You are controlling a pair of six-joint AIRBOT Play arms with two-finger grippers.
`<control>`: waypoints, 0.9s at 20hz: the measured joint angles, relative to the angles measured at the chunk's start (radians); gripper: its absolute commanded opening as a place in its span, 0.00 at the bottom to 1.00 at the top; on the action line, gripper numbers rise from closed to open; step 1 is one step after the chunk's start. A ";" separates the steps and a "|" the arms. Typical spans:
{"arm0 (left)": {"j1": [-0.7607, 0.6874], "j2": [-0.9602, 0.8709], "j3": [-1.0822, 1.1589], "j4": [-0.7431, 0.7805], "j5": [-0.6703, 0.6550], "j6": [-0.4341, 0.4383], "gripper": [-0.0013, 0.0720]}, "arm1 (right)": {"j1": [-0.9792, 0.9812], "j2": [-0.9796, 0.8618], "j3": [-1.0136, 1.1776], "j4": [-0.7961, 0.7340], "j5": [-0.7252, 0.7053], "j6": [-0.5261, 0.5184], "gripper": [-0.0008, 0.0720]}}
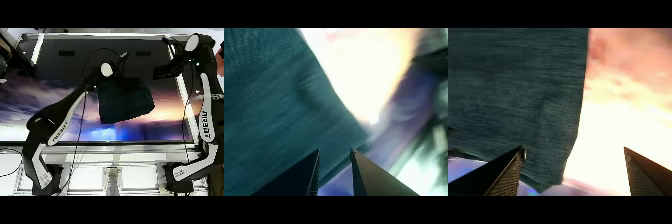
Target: Fold the clothes and pants, and hang the long-sleeved shirts on hangers.
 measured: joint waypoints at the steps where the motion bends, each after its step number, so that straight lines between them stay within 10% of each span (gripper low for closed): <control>1: 0.020 0.019 0.000 0.062 -0.049 -0.015 0.35 | -0.032 -0.012 -0.014 0.066 -0.007 -0.021 0.98; 7: 0.116 0.158 -0.004 0.502 -0.346 -0.070 0.35 | -0.154 -0.163 -0.059 0.309 -0.016 -0.095 0.99; 18: 0.219 0.415 -0.176 0.727 -0.531 -0.079 0.35 | -0.081 -0.441 -0.067 0.468 -0.011 -0.206 0.95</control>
